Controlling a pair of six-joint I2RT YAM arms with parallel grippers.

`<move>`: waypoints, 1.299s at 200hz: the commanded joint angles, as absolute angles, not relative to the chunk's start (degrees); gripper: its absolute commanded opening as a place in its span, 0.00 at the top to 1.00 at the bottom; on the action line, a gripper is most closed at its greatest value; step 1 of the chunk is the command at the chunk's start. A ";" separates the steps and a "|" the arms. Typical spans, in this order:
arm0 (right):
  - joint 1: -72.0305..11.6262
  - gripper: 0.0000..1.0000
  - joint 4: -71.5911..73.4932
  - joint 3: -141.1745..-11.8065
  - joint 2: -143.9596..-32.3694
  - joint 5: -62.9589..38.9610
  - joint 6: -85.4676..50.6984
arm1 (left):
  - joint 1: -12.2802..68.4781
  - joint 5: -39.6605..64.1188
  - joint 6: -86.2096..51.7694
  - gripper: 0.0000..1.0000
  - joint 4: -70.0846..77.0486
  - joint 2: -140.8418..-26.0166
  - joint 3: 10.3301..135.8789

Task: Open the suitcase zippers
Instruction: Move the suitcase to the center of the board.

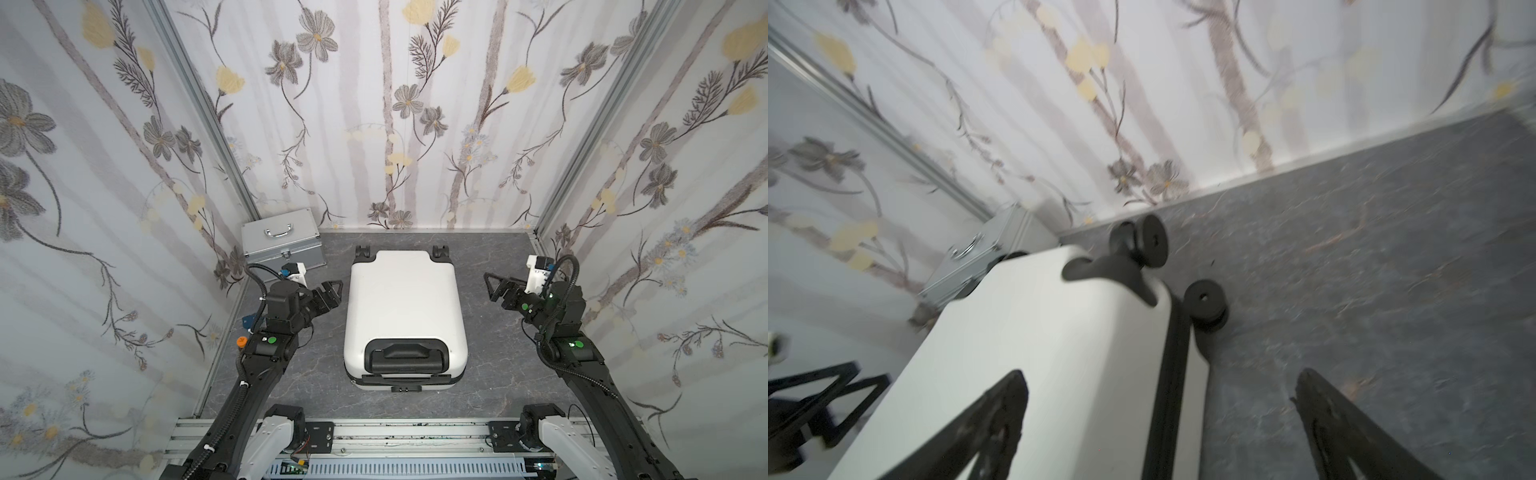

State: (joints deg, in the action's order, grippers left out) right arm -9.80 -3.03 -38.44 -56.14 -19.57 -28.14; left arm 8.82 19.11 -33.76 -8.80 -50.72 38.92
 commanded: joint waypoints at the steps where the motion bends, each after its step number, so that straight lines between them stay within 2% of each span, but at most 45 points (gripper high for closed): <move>1: -16.17 0.00 -9.58 -38.98 -55.20 -25.93 -37.16 | 9.48 31.15 -40.46 0.08 -16.91 -49.87 40.16; 44: -22.44 0.01 -3.94 -39.73 -60.32 -26.59 -43.31 | 11.00 38.70 -45.25 0.08 -13.10 -50.58 37.67; 83: -23.99 0.04 2.15 -39.98 -68.02 -27.53 -45.14 | 15.08 38.36 -44.83 0.10 -10.28 -53.82 36.69; 97: -23.99 0.11 5.14 -40.72 -70.70 -28.69 -45.44 | 16.95 37.14 -44.66 0.10 -8.95 -55.33 36.78; 112: -23.99 0.12 7.49 -42.27 -74.23 -30.26 -45.23 | 19.11 36.13 -43.90 0.10 -8.08 -57.46 37.72; 161: -22.02 0.20 11.52 -59.44 -90.78 -36.22 -41.02 | 22.82 30.37 -43.23 0.10 -3.28 -65.18 41.17; 195: -19.47 0.22 10.15 -75.76 -104.83 -40.03 -37.48 | 22.51 19.96 -42.02 0.08 -1.25 -69.90 43.56; 218: -17.85 0.21 6.43 -86.92 -112.24 -40.73 -34.84 | 21.02 16.47 -40.84 0.08 0.34 -73.79 45.96; 239: -15.95 0.14 2.04 -92.34 -113.55 -37.28 -31.59 | 19.31 16.08 -37.81 0.10 -0.78 -74.81 48.35; 260: -15.18 0.13 -0.75 -90.00 -108.02 -32.33 -27.50 | 18.46 14.72 -30.94 0.10 -5.86 -71.11 50.50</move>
